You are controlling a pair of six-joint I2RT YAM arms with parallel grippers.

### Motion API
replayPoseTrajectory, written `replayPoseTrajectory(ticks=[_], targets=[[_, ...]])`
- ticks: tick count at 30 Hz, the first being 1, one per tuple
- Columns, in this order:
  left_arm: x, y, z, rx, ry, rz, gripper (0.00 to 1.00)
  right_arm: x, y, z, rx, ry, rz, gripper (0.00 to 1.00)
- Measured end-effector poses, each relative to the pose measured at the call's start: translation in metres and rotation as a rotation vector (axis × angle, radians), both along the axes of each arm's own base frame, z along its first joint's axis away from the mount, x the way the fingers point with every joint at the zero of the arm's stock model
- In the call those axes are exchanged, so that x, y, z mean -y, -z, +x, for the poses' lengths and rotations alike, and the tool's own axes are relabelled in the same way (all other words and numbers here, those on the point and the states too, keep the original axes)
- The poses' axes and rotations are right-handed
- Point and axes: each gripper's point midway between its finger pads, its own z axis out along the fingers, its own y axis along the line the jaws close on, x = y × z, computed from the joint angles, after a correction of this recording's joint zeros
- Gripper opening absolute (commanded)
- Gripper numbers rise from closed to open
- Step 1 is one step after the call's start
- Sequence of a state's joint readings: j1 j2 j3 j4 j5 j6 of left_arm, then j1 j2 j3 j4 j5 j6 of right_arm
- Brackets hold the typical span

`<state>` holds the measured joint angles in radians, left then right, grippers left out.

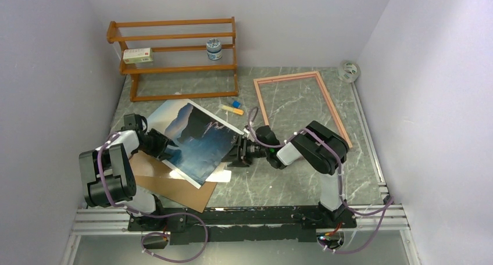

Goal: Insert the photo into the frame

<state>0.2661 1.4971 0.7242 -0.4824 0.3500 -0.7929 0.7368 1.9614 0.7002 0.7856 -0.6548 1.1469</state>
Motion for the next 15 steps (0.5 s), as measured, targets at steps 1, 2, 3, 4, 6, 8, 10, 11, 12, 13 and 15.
replayPoseTrajectory(ticks=[1, 2, 3, 4, 6, 8, 10, 11, 12, 13, 15], targets=[[0.003, 0.0, 0.001, 0.005, -0.004, -0.017, 0.54, 0.001, 0.001, -0.002, -0.008, 0.001, 0.009, 0.44], [0.005, 0.0, 0.001, 0.009, -0.006, -0.033, 0.53, 0.002, 0.002, -0.005, -0.025, 0.004, 0.023, 0.41], [0.008, 0.0, 0.001, 0.013, -0.009, -0.048, 0.53, 0.003, 0.004, -0.008, -0.039, 0.004, 0.034, 0.37], [0.009, 0.0, 0.001, 0.014, -0.013, -0.058, 0.53, 0.004, 0.004, -0.01, -0.049, 0.006, 0.042, 0.34], [0.011, -0.001, 0.001, 0.017, -0.016, -0.071, 0.53, 0.005, 0.006, -0.014, -0.069, 0.008, 0.061, 0.27], [0.011, -0.001, 0.001, 0.021, -0.015, -0.072, 0.54, 0.005, 0.005, -0.015, -0.078, 0.011, 0.072, 0.16], [0.012, -0.002, 0.001, 0.026, -0.013, -0.069, 0.55, 0.005, 0.003, -0.015, -0.077, 0.012, 0.081, 0.06], [0.012, -0.003, 0.001, 0.029, -0.011, -0.065, 0.56, 0.005, 0.003, -0.015, -0.073, 0.012, 0.082, 0.01], [0.012, -0.003, 0.001, 0.03, -0.01, -0.061, 0.57, 0.005, 0.003, -0.015, -0.072, 0.012, 0.08, 0.0], [0.011, -0.004, 0.001, 0.03, -0.01, -0.055, 0.59, 0.005, 0.002, -0.015, -0.067, 0.012, 0.077, 0.0], [0.01, -0.006, -0.002, 0.027, -0.006, -0.038, 0.64, 0.005, 0.0, -0.014, -0.061, 0.009, 0.067, 0.0]])
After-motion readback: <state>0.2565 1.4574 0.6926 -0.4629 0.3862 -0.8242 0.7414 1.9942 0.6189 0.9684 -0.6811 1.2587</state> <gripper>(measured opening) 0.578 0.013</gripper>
